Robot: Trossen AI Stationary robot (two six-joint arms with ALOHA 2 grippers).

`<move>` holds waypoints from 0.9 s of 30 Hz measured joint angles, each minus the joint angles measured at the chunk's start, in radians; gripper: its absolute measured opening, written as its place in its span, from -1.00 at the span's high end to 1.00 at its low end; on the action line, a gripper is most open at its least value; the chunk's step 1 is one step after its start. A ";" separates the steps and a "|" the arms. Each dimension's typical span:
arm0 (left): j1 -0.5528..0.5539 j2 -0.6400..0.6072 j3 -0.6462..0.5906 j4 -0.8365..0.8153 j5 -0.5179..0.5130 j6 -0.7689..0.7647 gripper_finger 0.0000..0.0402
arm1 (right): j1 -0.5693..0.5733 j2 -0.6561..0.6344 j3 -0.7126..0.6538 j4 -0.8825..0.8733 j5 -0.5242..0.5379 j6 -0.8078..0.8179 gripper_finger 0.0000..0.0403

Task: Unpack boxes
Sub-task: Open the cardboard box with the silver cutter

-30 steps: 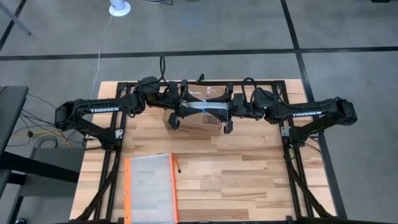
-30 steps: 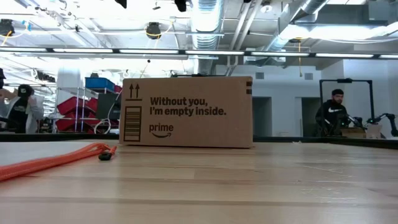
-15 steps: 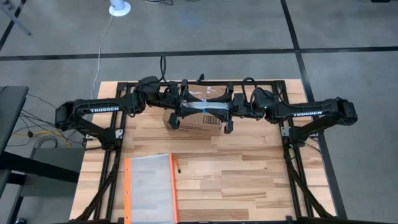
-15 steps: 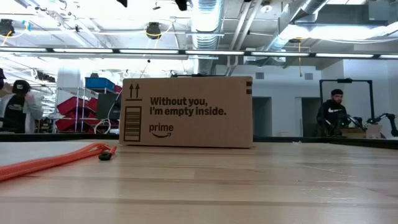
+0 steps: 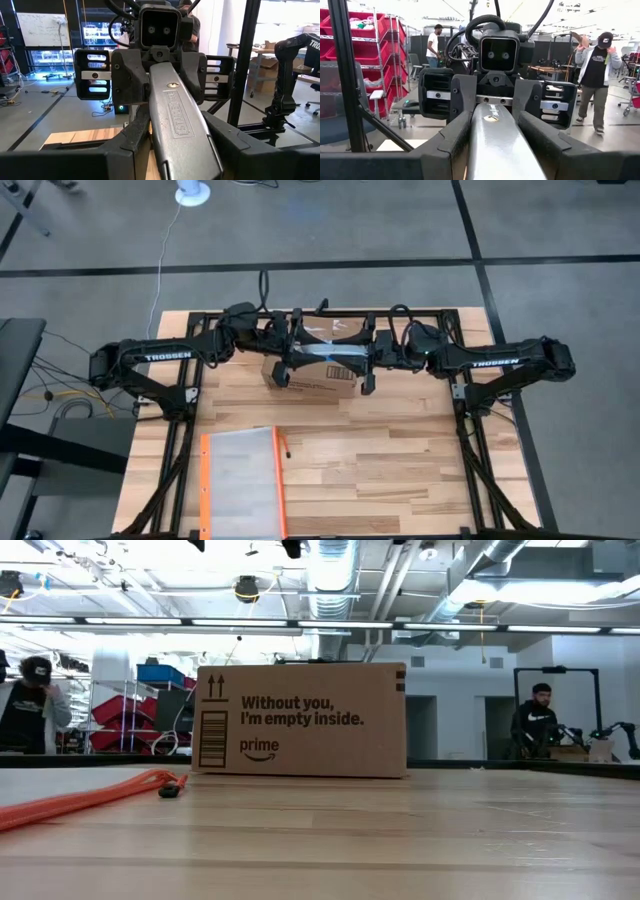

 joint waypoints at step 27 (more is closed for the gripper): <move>0.001 -0.005 0.004 -0.112 -0.028 -0.008 -0.11 | -0.067 -0.058 -0.007 -0.170 0.002 -0.056 0.41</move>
